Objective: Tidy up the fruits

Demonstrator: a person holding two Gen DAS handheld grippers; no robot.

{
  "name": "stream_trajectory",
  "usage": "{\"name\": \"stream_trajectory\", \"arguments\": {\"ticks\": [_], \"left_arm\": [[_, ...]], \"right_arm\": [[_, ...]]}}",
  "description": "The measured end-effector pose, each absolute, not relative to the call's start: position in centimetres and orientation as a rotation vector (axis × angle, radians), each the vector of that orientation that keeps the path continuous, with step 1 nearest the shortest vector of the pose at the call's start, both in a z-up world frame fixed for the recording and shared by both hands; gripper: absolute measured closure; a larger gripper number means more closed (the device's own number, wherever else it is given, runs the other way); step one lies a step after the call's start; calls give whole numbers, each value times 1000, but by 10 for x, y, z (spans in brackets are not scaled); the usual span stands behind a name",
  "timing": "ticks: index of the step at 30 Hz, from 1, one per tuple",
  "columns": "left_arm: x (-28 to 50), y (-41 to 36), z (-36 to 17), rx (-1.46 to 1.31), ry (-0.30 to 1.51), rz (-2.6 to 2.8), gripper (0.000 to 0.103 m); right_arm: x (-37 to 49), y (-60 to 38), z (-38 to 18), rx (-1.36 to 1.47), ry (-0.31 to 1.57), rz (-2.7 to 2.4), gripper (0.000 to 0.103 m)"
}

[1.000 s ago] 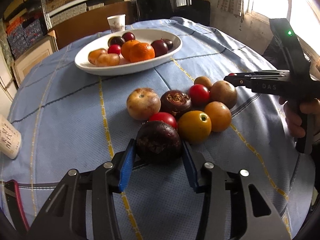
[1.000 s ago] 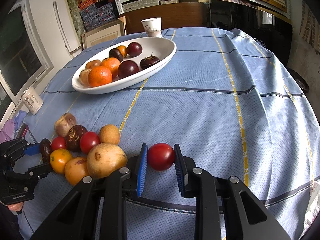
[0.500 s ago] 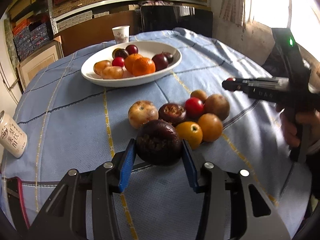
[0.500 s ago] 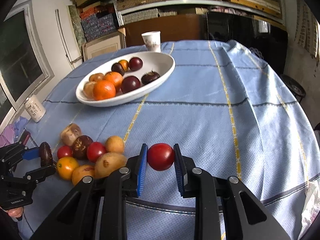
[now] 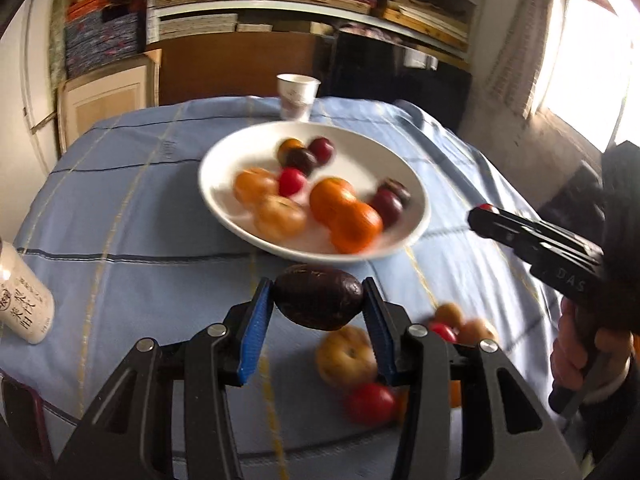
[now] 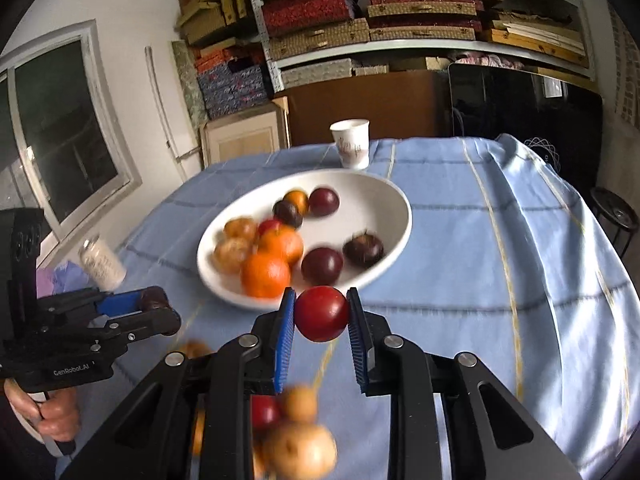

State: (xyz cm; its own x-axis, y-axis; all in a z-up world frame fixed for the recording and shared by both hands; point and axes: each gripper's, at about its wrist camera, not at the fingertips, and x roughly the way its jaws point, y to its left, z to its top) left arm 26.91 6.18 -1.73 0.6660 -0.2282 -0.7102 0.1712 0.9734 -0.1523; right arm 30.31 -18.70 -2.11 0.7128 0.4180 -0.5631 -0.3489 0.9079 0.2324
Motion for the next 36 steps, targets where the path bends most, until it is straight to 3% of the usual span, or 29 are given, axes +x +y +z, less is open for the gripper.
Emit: {"name": "stream_trajectory", "arguments": {"ticks": [6, 15, 16, 17, 18, 19, 25, 33, 36], "left_arm": [[273, 82, 1, -111, 742, -197, 58], [333, 48, 10, -3, 679, -165, 58], [338, 45, 9, 6, 686, -158, 56], [343, 42, 8, 19, 687, -144, 52], [344, 41, 10, 25, 675, -137, 41], [342, 39, 13, 29, 659, -133, 31], [306, 44, 27, 9, 600, -115, 6], [247, 67, -12, -70, 689, -42, 5], [236, 71, -16, -63, 701, -15, 5]], "right_arm": [[308, -181, -15, 113, 615, 452, 77], [362, -158, -21, 110, 648, 465, 74], [365, -158, -23, 110, 654, 458, 58], [365, -160, -23, 120, 648, 446, 51], [363, -163, -23, 133, 631, 437, 48], [361, -165, -22, 135, 625, 440, 48], [341, -183, -17, 120, 637, 472, 48], [289, -204, -47, 88, 750, 483, 47], [271, -216, -36, 99, 695, 473, 48]]}}
